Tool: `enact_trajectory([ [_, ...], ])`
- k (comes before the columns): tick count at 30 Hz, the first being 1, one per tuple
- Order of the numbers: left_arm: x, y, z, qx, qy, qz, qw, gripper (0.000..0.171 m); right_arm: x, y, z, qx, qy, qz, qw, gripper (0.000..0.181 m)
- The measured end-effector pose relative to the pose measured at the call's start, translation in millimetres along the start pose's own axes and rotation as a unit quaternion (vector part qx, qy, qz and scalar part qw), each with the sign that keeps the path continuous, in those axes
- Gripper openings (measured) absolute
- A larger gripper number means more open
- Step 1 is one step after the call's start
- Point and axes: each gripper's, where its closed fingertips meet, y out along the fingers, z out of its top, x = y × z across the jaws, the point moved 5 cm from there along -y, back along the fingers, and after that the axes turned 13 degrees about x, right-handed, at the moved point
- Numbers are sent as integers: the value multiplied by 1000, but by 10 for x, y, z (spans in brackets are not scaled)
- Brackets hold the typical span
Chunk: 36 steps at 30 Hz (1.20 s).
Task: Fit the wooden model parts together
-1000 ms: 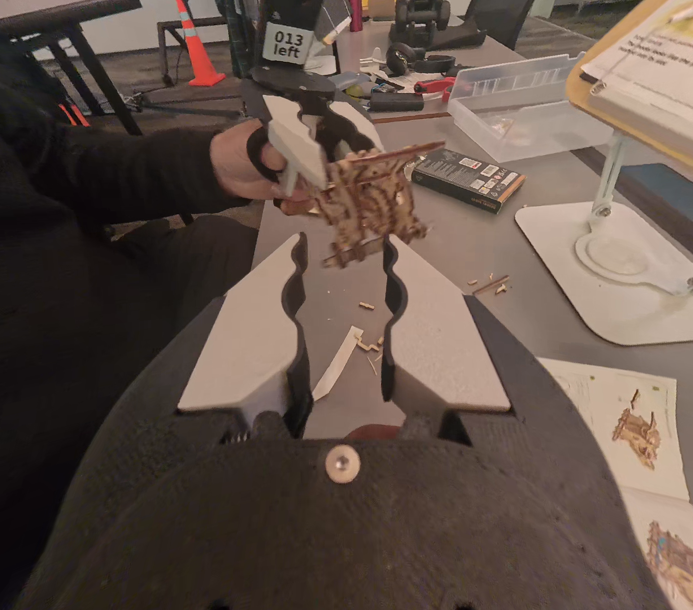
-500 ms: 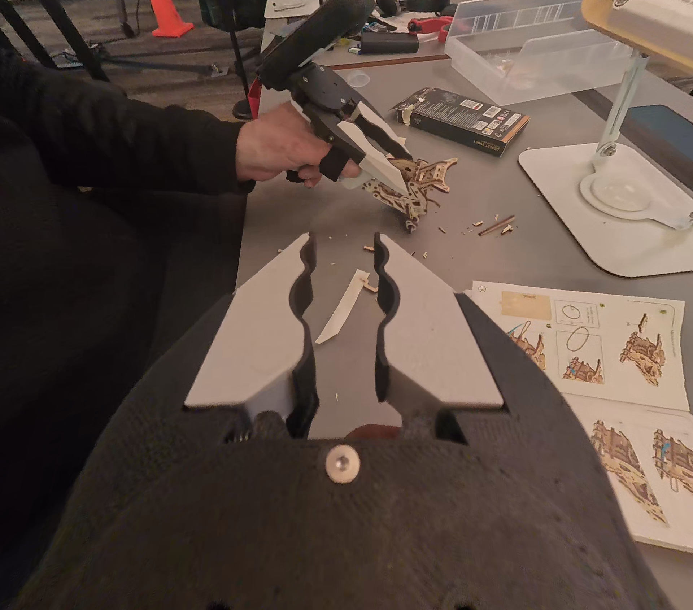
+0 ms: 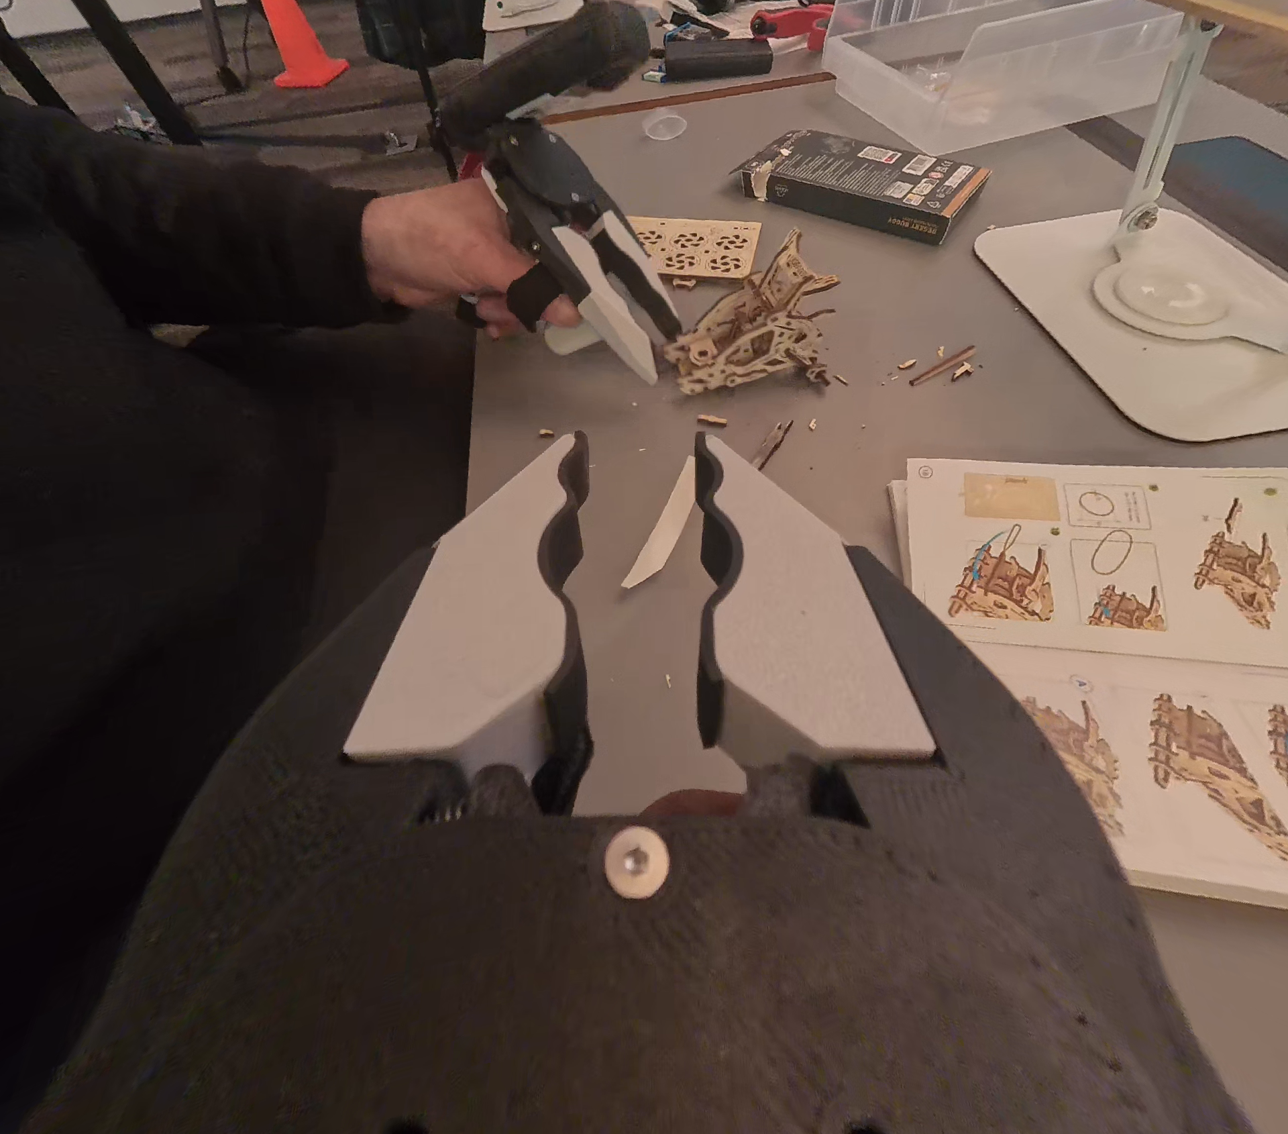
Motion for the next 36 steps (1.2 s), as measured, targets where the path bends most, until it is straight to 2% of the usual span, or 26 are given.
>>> enact_trajectory([
  [3, 364, 10, -78, -1, 5, -98, 995, 44, -52, -32, 2, 5, 3, -1, 1000, 28],
  [6, 362, -65, -80, 27, 12, -96, 995, 44, -83, -68, -25, 2, 3, -8, 1000, 29],
  [9, 208, -190, 22, 69, 6, -66, 995, 46, -91, -85, -102, -19, 4, -23, 1000, 31],
  [11, 87, -236, 85, 72, 27, -40, 996, 50, -113, -29, -175, -41, 11, -20, 999, 39],
  [14, -105, -199, 175, 79, 85, 2, 993, 58, -189, 251, -274, -67, 11, 10, 998, 47],
  [16, -134, -124, 229, 78, 96, -14, 992, 64, -172, 453, -379, -96, 4, 13, 995, 48],
  [19, -105, -52, 388, 107, 112, -31, 987, 70, -46, 707, -548, -123, 17, -2, 992, 52],
  [24, -167, 91, 467, 96, 123, -28, 987, 79, 310, 1035, -772, -160, -21, -87, 983, 48],
  [28, -235, 206, 390, 66, 116, -22, 991, 61, 498, 1247, -881, -190, -12, -104, 976, 33],
  [30, -253, 231, 378, 68, 110, -22, 991, 52, 584, 1300, -981, -224, -11, -114, 968, 32],
  [32, -264, 233, 378, 70, 100, -27, 992, 41, 629, 1331, -971, -219, -12, -119, 968, 22],
  [33, -271, 230, 382, 72, 96, -30, 992, 35, 641, 1334, -970, -221, -12, -118, 968, 10],
  [34, -295, 224, 390, 75, 94, -24, 992, 31, 655, 1332, -970, -222, -13, -117, 968, 5],
  [36, -329, 219, 399, 78, 90, -22, 993, 26, 666, 1330, -969, -223, -4, -111, 969, 5],
])
